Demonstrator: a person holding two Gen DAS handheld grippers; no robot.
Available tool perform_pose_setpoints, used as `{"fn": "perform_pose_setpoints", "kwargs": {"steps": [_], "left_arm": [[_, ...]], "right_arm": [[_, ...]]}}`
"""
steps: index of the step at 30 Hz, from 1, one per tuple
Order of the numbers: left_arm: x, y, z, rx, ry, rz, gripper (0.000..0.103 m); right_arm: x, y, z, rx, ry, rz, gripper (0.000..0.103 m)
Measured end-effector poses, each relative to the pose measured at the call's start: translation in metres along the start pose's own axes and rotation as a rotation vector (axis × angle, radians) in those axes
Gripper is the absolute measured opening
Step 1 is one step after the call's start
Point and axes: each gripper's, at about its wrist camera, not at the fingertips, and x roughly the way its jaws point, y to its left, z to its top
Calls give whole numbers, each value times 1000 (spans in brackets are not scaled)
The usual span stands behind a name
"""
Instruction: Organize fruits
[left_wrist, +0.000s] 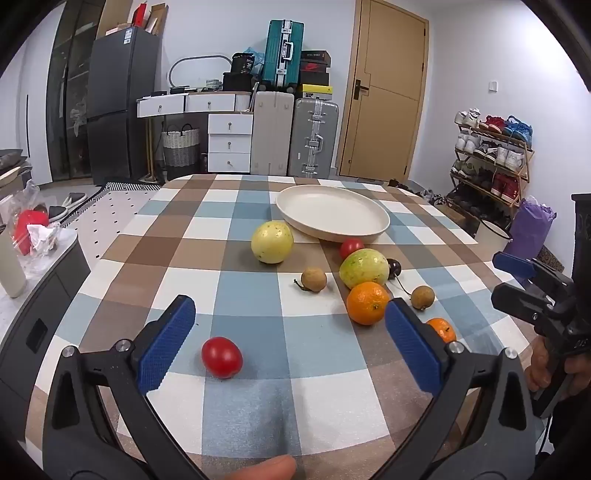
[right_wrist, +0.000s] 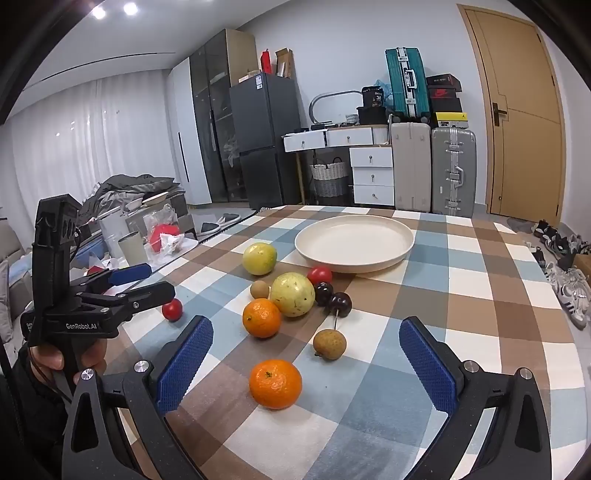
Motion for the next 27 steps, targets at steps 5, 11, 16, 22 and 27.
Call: {"fn": "perform_pose_setpoints", "kwargs": {"steps": [5, 11, 16, 22, 27], "left_arm": [[0, 0, 0, -3, 4, -3, 102], [0, 0, 0, -2, 7, -3, 102], [0, 0, 0, -1, 8, -2, 102], [0, 0, 0, -1, 8, -2, 102], [0, 0, 0, -2, 9, -2, 102]], "right_arm": [[1, 0, 0, 0, -2, 3, 103], [0, 0, 0, -1, -9, 1, 103], [-1, 0, 0, 1, -11, 1, 103], [0, 1, 0, -2, -8, 1, 103], [0, 2, 0, -3, -9, 1, 103]]}}
